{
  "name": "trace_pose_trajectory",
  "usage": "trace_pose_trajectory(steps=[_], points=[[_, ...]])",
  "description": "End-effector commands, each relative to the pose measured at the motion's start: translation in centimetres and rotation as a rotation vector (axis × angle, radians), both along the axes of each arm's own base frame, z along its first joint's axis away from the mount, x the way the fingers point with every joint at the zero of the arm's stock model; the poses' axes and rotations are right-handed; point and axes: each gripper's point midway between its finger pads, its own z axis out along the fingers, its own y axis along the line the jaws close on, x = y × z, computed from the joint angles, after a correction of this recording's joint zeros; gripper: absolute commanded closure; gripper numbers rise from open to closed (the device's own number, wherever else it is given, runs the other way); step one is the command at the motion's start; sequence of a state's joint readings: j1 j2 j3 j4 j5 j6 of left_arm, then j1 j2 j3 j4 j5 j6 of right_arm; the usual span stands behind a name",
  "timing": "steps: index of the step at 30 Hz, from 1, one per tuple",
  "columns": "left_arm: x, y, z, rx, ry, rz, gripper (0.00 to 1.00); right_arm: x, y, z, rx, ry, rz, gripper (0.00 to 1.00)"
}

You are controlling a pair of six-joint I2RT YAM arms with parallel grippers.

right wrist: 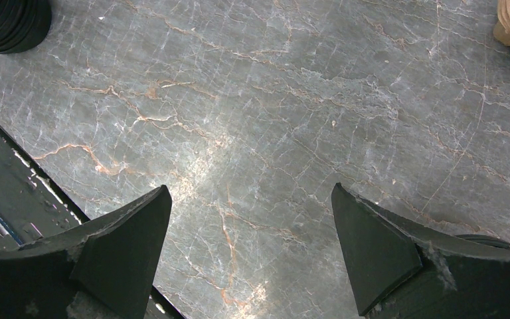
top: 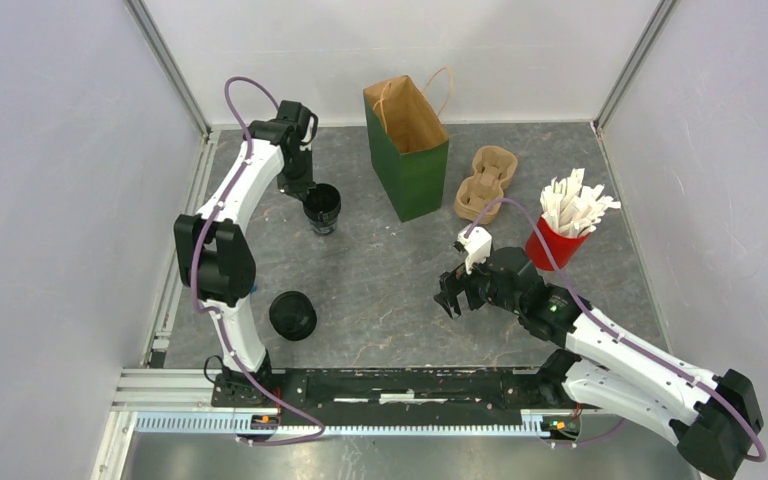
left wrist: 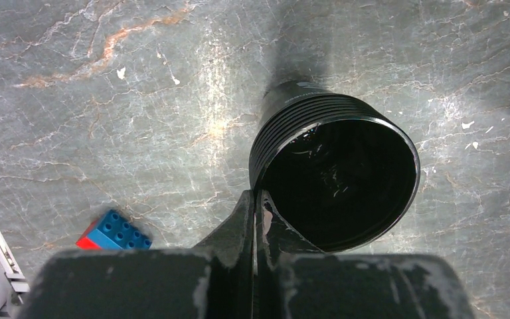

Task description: Pack the takeout coffee

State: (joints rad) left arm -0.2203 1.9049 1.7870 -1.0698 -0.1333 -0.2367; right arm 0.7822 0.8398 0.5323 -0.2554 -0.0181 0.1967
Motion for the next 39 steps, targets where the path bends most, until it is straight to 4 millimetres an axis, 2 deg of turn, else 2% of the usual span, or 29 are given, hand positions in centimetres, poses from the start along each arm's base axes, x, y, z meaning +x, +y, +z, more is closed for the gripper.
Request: trace_pose_trajectory(steps=[1,6,16,22,28,33,39], points=[[0.8,0.1,2.1,0.007,-0.055,0.002,0.98,0.4,0.0,0.2,0.011,-0.019,-0.014,0.02],[1.1,-0.6,3.4,-0.049,-0.09,0.034,0.98,0.5,0.0,0.2,0.011,-0.018,-0.015,0.02],[1.2,-1.1,3.7,-0.181,-0.091,0.08,0.98,0.3,-0.1,0.2,0.012,-0.019,-0.014,0.02],[0.3,-3.6,3.8,-0.375,-0.063,0.036,0.98,0.3,-0.1,0.3,0.017,-0.022,-0.015,0.02],[0.1,-3.0,3.2,-0.345,-0.058,0.049,0.98,0.3,-0.1,0.5,0.024,-0.021,-0.018,0.02],[-0.2,-4.6,3.9,-0.434,-0.047,0.02,0.98,0.3,-0.1,0.5,0.028,-0.022,-0.021,0.02],[-2.1,-5.5,3.1,-0.492,0.013,-0.014,0.98,0.4,0.1,0.6,0.035,-0.023,-0.022,0.02]])
